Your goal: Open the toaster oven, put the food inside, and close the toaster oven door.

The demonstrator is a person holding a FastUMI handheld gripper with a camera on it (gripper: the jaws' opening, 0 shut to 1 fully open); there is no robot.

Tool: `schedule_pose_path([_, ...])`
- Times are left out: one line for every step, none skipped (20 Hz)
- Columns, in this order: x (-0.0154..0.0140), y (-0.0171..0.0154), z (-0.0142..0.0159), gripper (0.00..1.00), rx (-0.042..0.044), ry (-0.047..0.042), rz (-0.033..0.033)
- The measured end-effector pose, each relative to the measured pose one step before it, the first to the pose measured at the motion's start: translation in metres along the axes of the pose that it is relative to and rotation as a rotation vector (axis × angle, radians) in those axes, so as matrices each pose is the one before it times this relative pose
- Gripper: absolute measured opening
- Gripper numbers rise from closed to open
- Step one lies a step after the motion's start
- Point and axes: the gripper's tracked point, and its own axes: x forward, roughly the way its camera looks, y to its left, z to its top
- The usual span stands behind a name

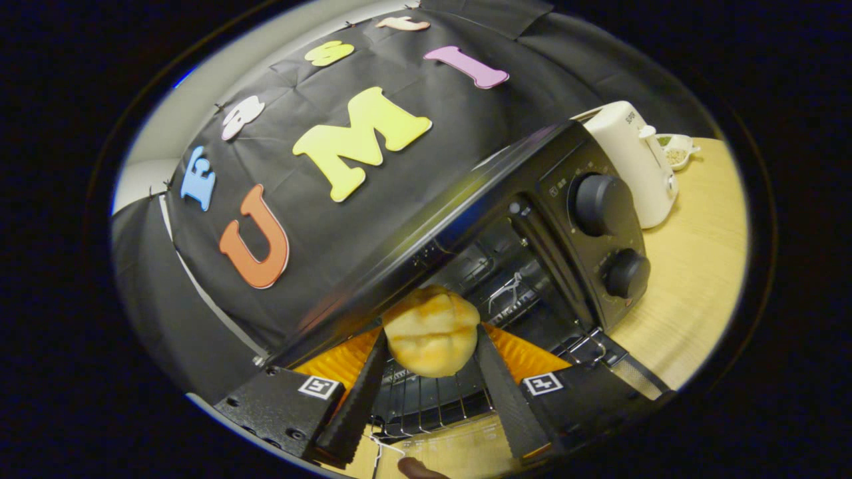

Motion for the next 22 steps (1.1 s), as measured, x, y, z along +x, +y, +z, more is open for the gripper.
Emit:
schedule_pose_path([-0.00046, -0.00458, -0.00721, 0.88, 0.00012, 0.01940, -0.02195])
schedule_pose_path([-0.00359, -0.00028, 0.00169, 0.92, -0.00336, -0.01844, -0.00256])
schedule_pose_path([-0.00503, 0.00500, 0.00307, 0.97, -0.00136, -0.01728, 0.01942])
schedule_pose_path([-0.00318, 0.00112, -0.00172, 1.00, -0.00599, 0.00406, 0.00472])
schedule_pose_path([-0.00447, 0.00008, -0.00474, 1.00, -0.00589, 0.02594, 0.00097])
schedule_pose_path([-0.00499, -0.00033, -0.00485, 1.00, -0.00655, 0.02670, -0.00680])
schedule_pose_path([-0.00476, -0.00001, -0.00170, 1.00, 0.00030, 0.01073, -0.00392])
schedule_pose_path([-0.00489, 0.00129, -0.00145, 1.00, -0.00653, 0.00812, -0.00061])
schedule_pose_path([-0.00550, 0.00291, -0.00190, 1.00, -0.01722, 0.00748, 0.00763])
schedule_pose_path([-0.00581, 0.00234, -0.00362, 1.00, -0.02635, 0.01851, 0.00253])
schedule_pose_path([-0.00677, 0.00210, -0.00300, 1.00, -0.02289, 0.01261, -0.00443])
schedule_pose_path([-0.00761, 0.00163, -0.00027, 1.00, -0.02630, 0.00315, -0.00526])
schedule_pose_path([-0.00683, 0.00175, 0.00070, 1.00, -0.02837, 0.00244, -0.01291])
schedule_pose_path([-0.00906, 0.00025, -0.00219, 1.00, -0.04992, 0.02167, -0.01083])
schedule_pose_path([-0.00846, 0.00216, -0.00045, 1.00, -0.03749, 0.01356, -0.00476])
schedule_pose_path([-0.00841, 0.00386, -0.00151, 1.00, -0.03012, 0.00999, 0.00593])
schedule_pose_path([-0.00909, 0.00004, -0.00349, 1.00, -0.02304, 0.02273, -0.01311])
schedule_pose_path([-0.00878, -0.00128, -0.00249, 1.00, -0.02408, 0.01771, -0.01312])
schedule_pose_path([-0.00650, -0.00479, -0.00349, 1.00, -0.01327, 0.02132, -0.04659])
schedule_pose_path([-0.00715, -0.00216, -0.00516, 1.00, -0.01873, 0.02152, -0.02638])
schedule_pose_path([-0.00572, 0.00134, -0.00592, 1.00, -0.01796, 0.01775, -0.00565])
schedule_pose_path([-0.00578, 0.00443, -0.00666, 1.00, -0.02561, 0.01185, 0.00875])
